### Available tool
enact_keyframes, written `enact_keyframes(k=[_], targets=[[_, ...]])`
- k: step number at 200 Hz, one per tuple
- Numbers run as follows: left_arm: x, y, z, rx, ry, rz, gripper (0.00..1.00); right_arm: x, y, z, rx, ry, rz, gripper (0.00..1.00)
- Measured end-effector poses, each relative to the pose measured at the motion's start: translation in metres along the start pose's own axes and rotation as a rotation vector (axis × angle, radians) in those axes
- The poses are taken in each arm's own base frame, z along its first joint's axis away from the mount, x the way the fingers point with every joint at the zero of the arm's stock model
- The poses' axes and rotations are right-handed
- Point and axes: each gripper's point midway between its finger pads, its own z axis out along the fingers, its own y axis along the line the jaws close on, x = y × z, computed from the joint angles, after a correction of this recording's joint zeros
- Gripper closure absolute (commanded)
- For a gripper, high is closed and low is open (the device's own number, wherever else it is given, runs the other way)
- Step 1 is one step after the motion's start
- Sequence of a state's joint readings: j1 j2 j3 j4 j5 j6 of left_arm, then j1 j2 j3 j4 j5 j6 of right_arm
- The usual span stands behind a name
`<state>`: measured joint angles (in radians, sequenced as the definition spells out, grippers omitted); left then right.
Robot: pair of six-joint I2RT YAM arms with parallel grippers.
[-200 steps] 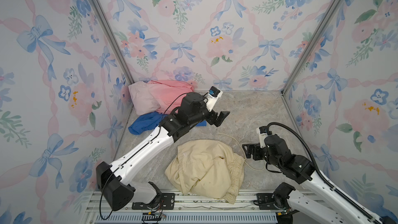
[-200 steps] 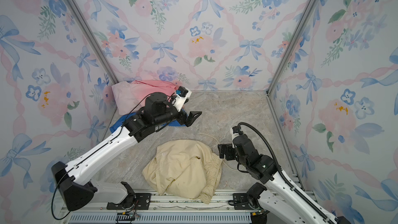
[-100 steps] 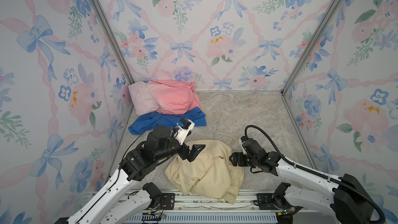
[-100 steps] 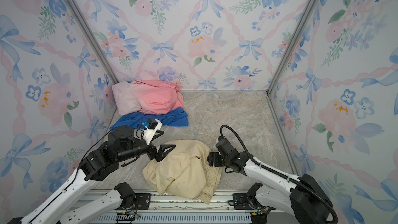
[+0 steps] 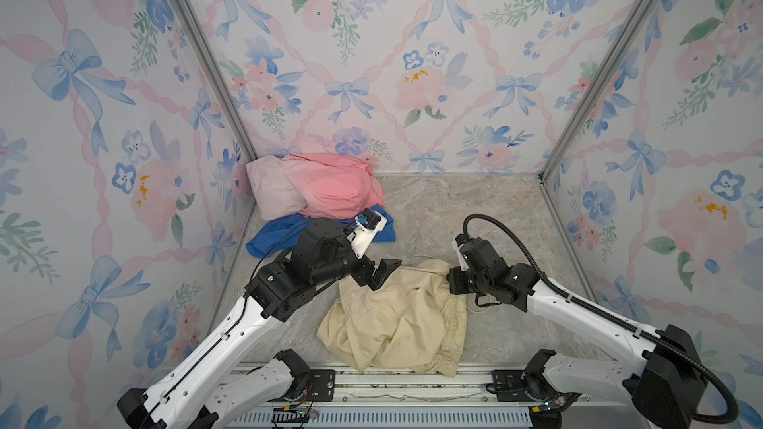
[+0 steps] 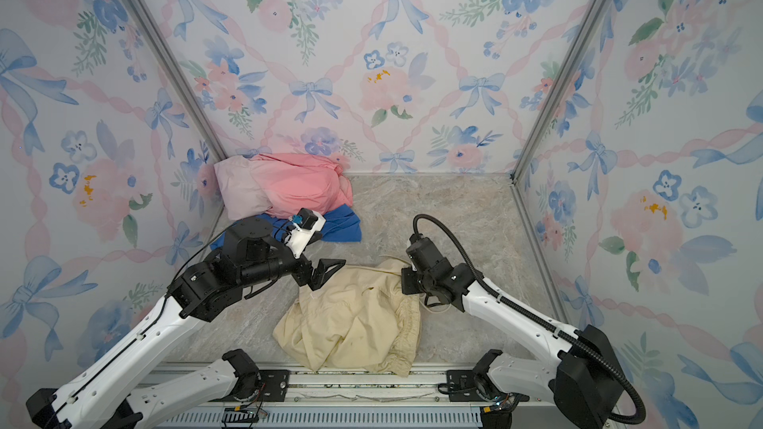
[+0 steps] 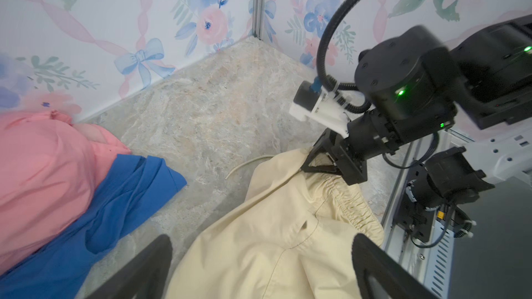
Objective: Pick out a specific cloth from the pile
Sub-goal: 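Lift the beige shorts with the right gripper toward the far corner, then lower the beige shorts onto the table and release with the right gripper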
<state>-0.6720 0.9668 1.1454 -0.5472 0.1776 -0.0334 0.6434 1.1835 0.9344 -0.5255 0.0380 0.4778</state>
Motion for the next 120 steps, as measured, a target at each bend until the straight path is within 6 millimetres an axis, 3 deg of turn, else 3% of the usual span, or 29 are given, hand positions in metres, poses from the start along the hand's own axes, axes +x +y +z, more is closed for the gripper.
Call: enact_keyframes(k=[19, 46, 60, 72, 90, 106, 120], targets=[[-0.026, 0.021, 0.001, -0.075, -0.037, 0.03, 0.02, -0.079, -0.008, -0.05, 0.006, -0.165, 0.009, 1.0], [-0.054, 0.05, 0.0, -0.152, -0.108, 0.045, 0.02, -0.19, -0.015, -0.148, 0.039, -0.408, -0.007, 1.0], [-0.062, 0.06, 0.0, -0.168, -0.147, 0.05, 0.02, -0.236, -0.014, -0.193, 0.051, -0.521, -0.019, 1.0], [-0.064, 0.064, 0.002, -0.171, -0.184, 0.062, 0.02, -0.264, -0.013, -0.223, 0.063, -0.592, -0.032, 1.0], [-0.053, 0.067, 0.012, -0.164, -0.216, 0.085, 0.02, -0.29, -0.009, -0.25, 0.072, -0.65, -0.052, 1.0], [-0.036, 0.069, 0.023, -0.154, -0.21, 0.094, 0.02, -0.304, -0.01, -0.257, 0.082, -0.672, -0.061, 1.0], [-0.024, 0.071, 0.031, -0.152, -0.203, 0.1, 0.02, -0.308, -0.013, -0.249, 0.092, -0.658, -0.071, 1.0]])
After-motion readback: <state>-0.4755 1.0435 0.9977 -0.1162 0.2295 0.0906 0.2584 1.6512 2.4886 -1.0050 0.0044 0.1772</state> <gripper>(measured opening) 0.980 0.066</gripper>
